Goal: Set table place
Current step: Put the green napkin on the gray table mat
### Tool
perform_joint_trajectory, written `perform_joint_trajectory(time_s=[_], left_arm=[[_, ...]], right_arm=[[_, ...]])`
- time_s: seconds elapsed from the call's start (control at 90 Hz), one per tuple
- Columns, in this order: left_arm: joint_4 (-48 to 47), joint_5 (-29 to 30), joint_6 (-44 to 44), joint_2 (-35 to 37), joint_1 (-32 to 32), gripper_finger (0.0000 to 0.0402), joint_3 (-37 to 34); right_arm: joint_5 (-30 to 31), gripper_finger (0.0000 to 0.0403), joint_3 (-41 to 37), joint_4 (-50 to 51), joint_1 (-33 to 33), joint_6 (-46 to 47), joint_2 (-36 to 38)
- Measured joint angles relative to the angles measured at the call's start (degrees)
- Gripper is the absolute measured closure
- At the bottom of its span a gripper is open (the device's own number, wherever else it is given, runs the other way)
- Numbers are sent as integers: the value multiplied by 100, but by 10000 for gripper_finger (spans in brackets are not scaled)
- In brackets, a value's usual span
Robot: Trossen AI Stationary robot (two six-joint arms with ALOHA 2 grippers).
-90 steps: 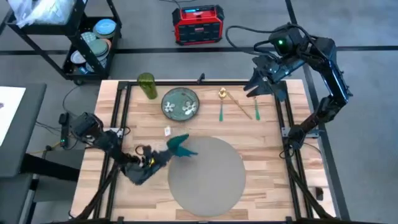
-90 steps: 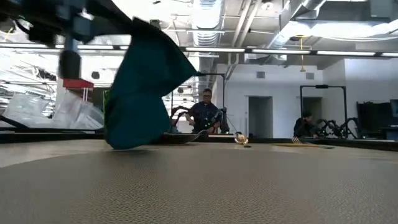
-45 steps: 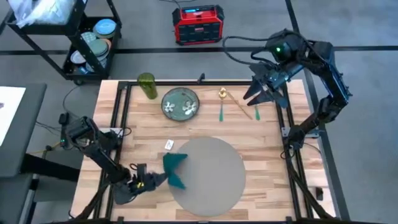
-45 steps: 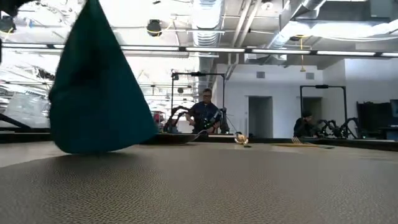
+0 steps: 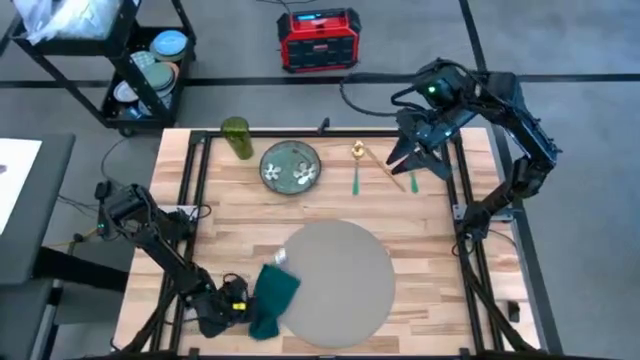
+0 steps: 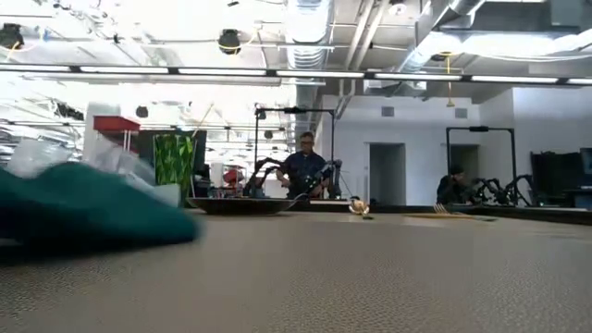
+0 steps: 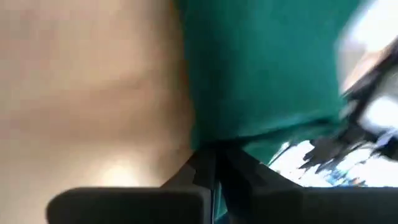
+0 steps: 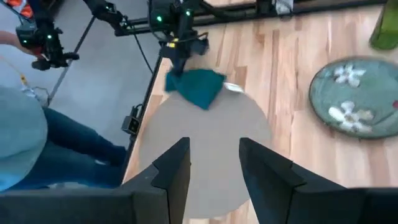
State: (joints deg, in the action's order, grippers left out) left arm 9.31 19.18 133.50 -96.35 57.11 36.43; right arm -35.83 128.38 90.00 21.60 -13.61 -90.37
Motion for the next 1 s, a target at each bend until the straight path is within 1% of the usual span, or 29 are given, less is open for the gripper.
perform_joint_trajectory(time_s=[0.1,0.211,0.289,0.344,0.411,0.489,0.622,0.689,0.822,0.944,1.0], left_arm=[[-100,-126,8,-18,77,402,187],[-368,-133,53,-18,80,402,430],[-619,-45,166,-6,30,402,552],[-790,144,102,52,-59,402,693],[-1133,238,-38,138,-191,402,908],[-1683,203,-310,236,-292,401,1070],[-2231,89,-599,553,-418,386,1287],[-2485,96,-600,706,-439,373,1305],[-2682,92,-571,923,-468,344,1338],[-2696,83,-573,953,-468,324,1338],[-2697,88,-529,956,-451,321,1338]], right_arm=[[-3,275,-140,0,-81,10,14],[33,275,-428,-3,-219,-81,19],[216,275,-857,-147,-387,-319,17],[206,275,-1274,-377,-516,-388,17],[-106,275,-1771,-660,-684,-426,4],[-529,275,-2304,-995,-888,-426,-2],[-878,275,-3129,-1572,-1238,-387,11],[-1076,270,-3553,-2272,-1438,-138,9],[-1188,244,-4375,-4266,-1845,457,9],[-905,213,-5000,-6327,-2168,1032,-142],[-638,202,-5130,-6923,-2305,1193,-344]])
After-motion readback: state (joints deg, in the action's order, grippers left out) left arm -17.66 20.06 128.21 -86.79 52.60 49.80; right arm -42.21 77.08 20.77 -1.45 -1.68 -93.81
